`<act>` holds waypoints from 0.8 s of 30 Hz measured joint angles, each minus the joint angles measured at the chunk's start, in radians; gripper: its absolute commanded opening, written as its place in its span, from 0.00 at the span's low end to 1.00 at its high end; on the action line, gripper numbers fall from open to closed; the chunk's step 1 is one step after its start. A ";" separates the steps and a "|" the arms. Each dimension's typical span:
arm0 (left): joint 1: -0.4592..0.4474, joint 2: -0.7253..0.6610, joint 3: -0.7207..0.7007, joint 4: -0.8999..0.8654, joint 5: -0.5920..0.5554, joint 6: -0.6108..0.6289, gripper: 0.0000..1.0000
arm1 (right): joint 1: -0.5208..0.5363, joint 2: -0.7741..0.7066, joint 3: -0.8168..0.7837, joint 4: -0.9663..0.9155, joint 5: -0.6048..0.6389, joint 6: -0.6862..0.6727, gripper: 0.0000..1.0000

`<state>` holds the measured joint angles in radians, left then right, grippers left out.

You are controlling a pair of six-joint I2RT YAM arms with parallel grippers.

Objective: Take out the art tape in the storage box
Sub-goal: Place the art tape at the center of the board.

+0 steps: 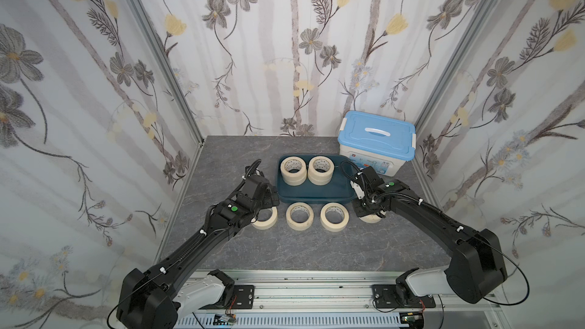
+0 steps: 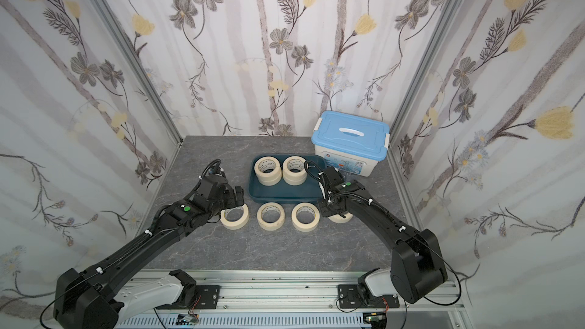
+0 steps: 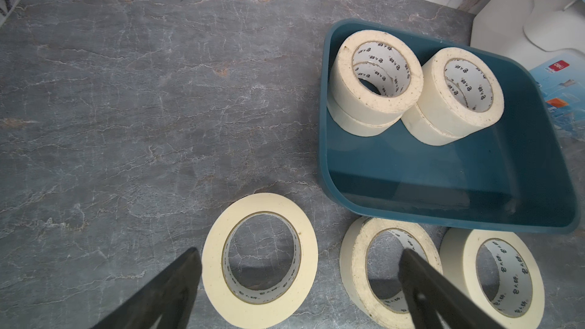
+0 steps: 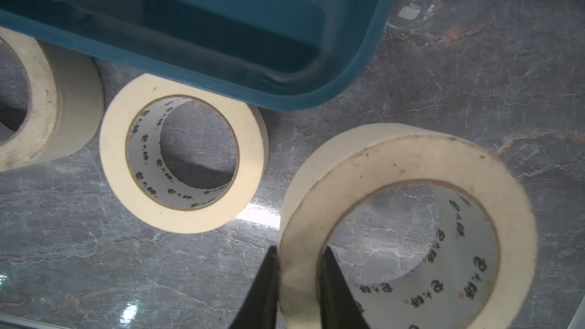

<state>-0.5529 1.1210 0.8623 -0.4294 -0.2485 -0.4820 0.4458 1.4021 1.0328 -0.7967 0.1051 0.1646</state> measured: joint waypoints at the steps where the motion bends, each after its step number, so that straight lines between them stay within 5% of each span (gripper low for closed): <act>1: 0.000 0.002 0.004 0.000 0.002 0.001 1.00 | 0.000 0.001 -0.011 0.001 -0.001 0.001 0.19; 24: 0.000 0.006 0.026 -0.002 0.010 0.011 1.00 | -0.037 0.126 -0.080 0.137 -0.028 0.006 0.19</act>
<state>-0.5529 1.1275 0.8883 -0.4309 -0.2386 -0.4706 0.4084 1.5276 0.9531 -0.6598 0.0772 0.1711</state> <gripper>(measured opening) 0.997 0.222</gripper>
